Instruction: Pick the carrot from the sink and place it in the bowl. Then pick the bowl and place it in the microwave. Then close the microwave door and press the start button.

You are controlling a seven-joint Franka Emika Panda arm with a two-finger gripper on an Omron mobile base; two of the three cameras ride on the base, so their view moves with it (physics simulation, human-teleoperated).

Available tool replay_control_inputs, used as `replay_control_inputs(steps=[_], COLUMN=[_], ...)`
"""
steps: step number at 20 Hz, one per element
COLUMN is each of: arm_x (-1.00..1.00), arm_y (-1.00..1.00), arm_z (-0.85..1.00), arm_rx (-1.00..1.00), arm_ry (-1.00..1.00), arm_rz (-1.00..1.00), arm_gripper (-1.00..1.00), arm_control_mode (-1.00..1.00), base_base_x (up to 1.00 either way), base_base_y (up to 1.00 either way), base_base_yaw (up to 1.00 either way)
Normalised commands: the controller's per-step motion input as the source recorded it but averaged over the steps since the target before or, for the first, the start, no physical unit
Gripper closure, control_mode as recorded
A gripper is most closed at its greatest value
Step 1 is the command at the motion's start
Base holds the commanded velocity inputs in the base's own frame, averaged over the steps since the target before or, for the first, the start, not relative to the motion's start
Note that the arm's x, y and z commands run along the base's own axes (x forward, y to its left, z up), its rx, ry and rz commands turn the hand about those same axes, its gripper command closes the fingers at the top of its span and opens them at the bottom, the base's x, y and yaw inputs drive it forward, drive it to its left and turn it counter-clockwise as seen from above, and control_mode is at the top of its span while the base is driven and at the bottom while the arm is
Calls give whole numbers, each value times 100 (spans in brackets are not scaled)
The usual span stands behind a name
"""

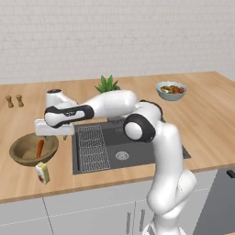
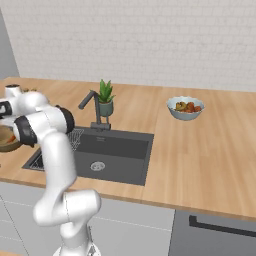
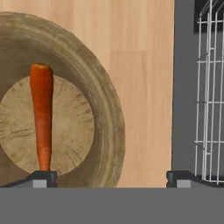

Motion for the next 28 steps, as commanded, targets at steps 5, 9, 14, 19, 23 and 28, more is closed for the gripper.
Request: replay_control_inputs(steps=[5, 9, 14, 19, 23, 28], arm_x=[10, 9, 8, 14, 10, 0], arm_y=[2, 7, 3, 20, 29, 6], arm_z=[0, 0, 0, 0, 0, -8], arm_rx=[0, 0, 0, 0, 0, 0], arm_ry=[11, 11, 9, 12, 6, 0], arm_rz=[0, 0, 0, 0, 0, 0], arm_gripper=[-100, -100, -100, -100, -100, -100], arm_control_mode=[-100, -100, -100, -100, -100, -100], base_base_x=[0, 0, 0, 0, 0, 0], base_base_y=[0, 0, 0, 0, 0, 0], base_base_yaw=[0, 0, 0, 0, 0, 0])
